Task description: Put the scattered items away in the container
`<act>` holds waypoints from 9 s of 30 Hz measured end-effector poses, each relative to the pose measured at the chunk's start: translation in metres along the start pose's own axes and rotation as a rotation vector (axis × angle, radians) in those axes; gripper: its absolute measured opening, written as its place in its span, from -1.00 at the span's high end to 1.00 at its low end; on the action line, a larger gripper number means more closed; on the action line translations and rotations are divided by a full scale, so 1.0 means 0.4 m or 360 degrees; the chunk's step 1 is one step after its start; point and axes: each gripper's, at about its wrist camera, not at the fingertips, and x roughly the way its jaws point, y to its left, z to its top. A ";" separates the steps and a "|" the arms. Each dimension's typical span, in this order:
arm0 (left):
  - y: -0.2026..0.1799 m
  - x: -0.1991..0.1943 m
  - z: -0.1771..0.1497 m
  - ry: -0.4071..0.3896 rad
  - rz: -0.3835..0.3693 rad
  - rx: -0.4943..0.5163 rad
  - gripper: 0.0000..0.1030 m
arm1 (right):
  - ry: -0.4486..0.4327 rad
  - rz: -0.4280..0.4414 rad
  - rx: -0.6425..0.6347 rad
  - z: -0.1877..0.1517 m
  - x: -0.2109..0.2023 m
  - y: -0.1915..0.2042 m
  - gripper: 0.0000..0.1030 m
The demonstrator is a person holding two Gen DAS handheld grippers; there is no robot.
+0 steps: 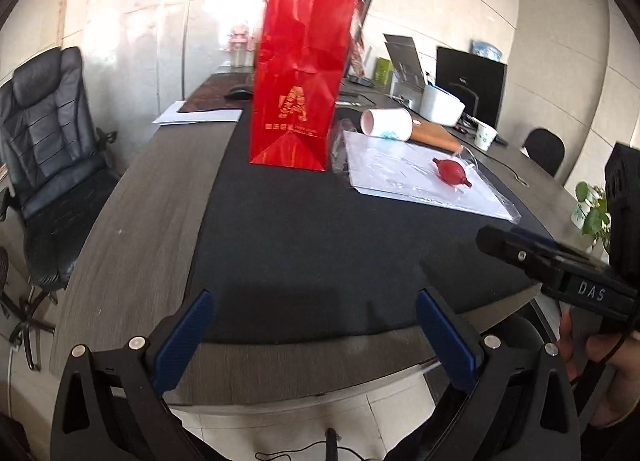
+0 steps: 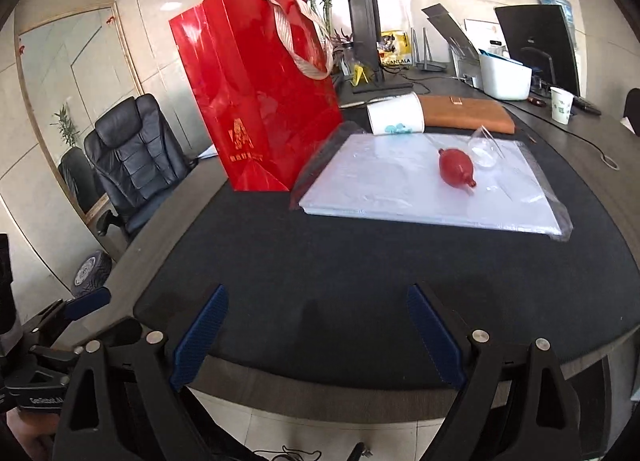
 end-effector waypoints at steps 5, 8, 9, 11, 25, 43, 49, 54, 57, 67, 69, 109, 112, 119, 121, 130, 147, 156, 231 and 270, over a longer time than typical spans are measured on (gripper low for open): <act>-0.014 -0.006 -0.019 -0.0017 -0.0008 -0.0010 -1.00 | -0.0047 -0.0002 -0.0013 -0.024 -0.022 0.006 -0.83; -0.027 0.006 -0.034 0.0008 -0.0023 0.0005 -1.00 | -0.0077 0.0004 -0.0037 -0.043 -0.023 0.012 -0.83; -0.030 0.013 -0.038 0.0026 -0.0039 0.0006 -1.00 | -0.0082 0.0032 -0.0025 -0.048 -0.019 0.010 -0.83; -0.036 0.026 -0.049 0.0065 -0.0082 0.0011 -1.00 | -0.0074 0.0079 0.0014 -0.056 -0.012 0.005 -0.83; -0.074 0.063 -0.038 0.0115 -0.0131 0.0068 -1.00 | -0.0018 0.0110 0.0031 -0.050 0.022 -0.027 -0.83; -0.133 0.090 -0.009 0.0150 -0.0126 0.0168 -1.00 | -0.0011 0.0129 0.0047 -0.039 0.035 -0.064 -0.83; -0.165 0.107 -0.006 0.0171 -0.0139 0.0200 -1.00 | -0.0027 0.0104 0.0087 -0.033 0.033 -0.099 -0.83; -0.194 0.123 0.000 0.0183 -0.0158 0.0227 -1.00 | -0.0033 0.0093 0.0114 -0.030 0.032 -0.130 -0.83; -0.210 0.133 0.007 0.0192 -0.0168 0.0242 -1.00 | -0.0040 0.0085 0.0125 -0.024 0.031 -0.147 -0.83; -0.256 0.164 0.042 0.0210 -0.0210 0.0286 -1.00 | -0.0120 0.0028 0.0186 0.017 0.010 -0.229 -0.83; -0.268 0.169 0.054 0.0208 -0.0219 0.0295 -1.00 | -0.0154 -0.0001 0.0191 0.031 -0.001 -0.251 -0.83; -0.581 0.578 0.311 0.0319 -0.0011 0.0589 -1.00 | 0.0102 -0.0267 0.0122 0.385 0.291 -0.534 -0.83; -0.580 0.607 0.316 0.0304 0.0013 0.0581 -1.00 | 0.0130 -0.0325 0.0119 0.384 0.311 -0.540 -0.83; -0.574 0.646 0.326 0.0250 0.0042 0.0575 -1.00 | 0.0141 -0.0275 0.0145 0.381 0.334 -0.542 -0.83; -0.567 0.662 0.327 0.0262 0.0043 0.0557 -1.00 | 0.0153 -0.0247 0.0137 0.379 0.345 -0.536 -0.83; -0.526 0.689 0.337 0.0355 -0.0037 0.0400 -1.00 | 0.0180 -0.0277 0.0144 0.364 0.390 -0.531 -0.83; -0.520 0.686 0.339 0.0352 -0.0030 0.0392 -1.00 | 0.0191 -0.0372 0.0126 0.365 0.394 -0.526 -0.70; -0.543 0.673 0.334 0.0295 0.0057 0.0474 -1.00 | 0.0134 -0.0391 0.0225 0.363 0.372 -0.556 -0.18; -0.300 0.248 0.298 0.0083 -0.0246 0.0287 0.20 | 0.0042 -0.0607 0.0026 0.354 0.328 -0.470 -0.18; -0.126 0.114 0.165 0.0082 -0.0295 0.0104 0.19 | -0.0019 -0.0227 -0.0154 0.179 0.062 -0.074 -0.18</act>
